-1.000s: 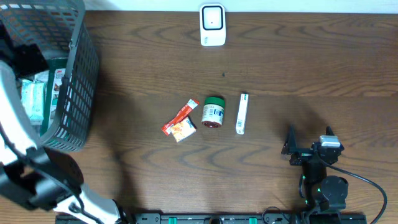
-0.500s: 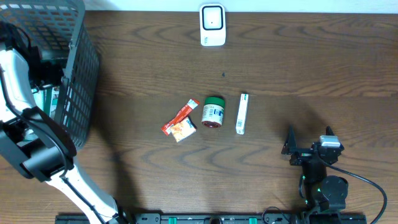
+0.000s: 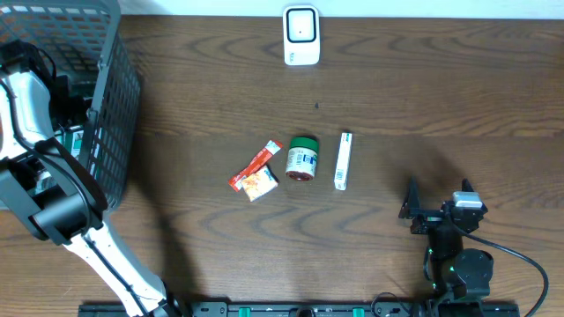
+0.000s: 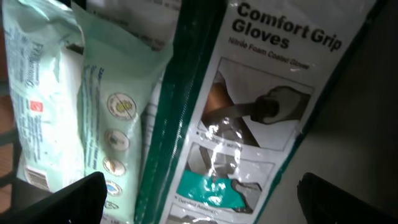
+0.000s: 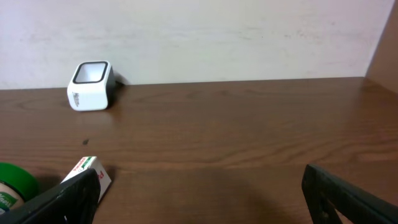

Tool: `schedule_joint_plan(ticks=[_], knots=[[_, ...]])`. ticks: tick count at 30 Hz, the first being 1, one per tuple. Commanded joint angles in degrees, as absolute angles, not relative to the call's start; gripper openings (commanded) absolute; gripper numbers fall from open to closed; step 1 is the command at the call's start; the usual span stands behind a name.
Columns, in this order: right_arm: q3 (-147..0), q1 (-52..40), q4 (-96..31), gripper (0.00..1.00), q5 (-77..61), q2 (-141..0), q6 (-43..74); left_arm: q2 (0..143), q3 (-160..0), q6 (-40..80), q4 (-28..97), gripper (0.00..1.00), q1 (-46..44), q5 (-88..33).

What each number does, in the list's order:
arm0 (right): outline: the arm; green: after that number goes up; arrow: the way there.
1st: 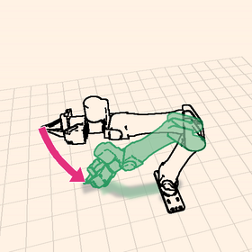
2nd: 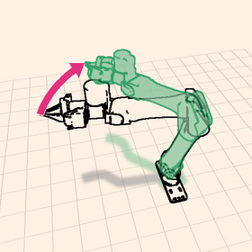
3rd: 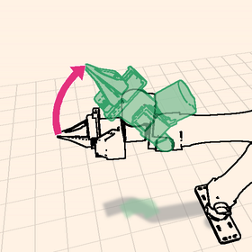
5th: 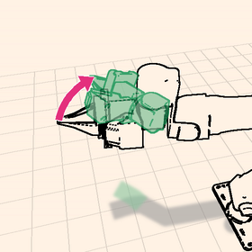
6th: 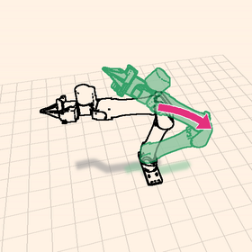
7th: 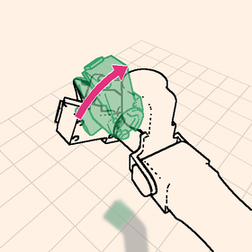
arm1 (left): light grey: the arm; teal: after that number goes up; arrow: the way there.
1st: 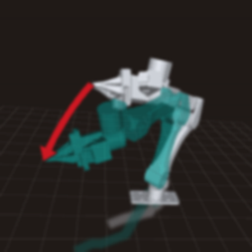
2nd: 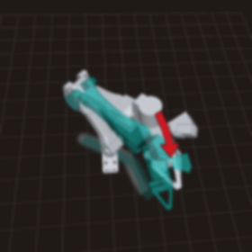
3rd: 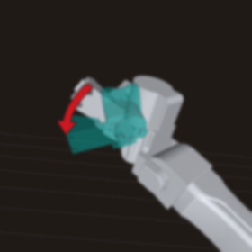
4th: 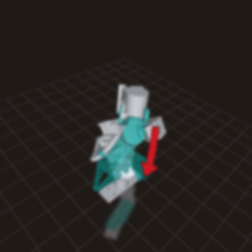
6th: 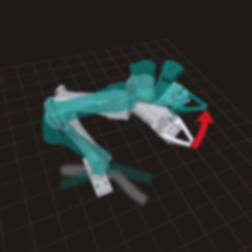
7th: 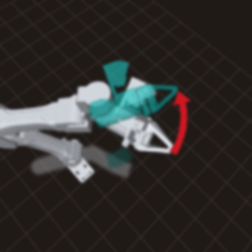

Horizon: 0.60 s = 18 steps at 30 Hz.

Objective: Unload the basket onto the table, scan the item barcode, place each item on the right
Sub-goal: 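Reach the left gripper into the basket and grasp the green glove packs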

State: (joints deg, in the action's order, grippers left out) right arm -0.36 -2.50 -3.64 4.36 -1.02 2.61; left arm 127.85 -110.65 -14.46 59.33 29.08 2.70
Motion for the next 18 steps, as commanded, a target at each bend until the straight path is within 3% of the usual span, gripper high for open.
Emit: schedule_joint_plan(ticks=[1,18], knots=[[-0.3,-3.1,-3.9,0.99,4.4,-0.9,3.4,128.6,-109.4,-16.1,58.1,0.98,28.9,4.6],[-0.3,-3.1,-3.9,0.99,4.4,-0.9,3.4,128.6,-104.9,-20.8,55.2,0.99,28.8,5.6]])
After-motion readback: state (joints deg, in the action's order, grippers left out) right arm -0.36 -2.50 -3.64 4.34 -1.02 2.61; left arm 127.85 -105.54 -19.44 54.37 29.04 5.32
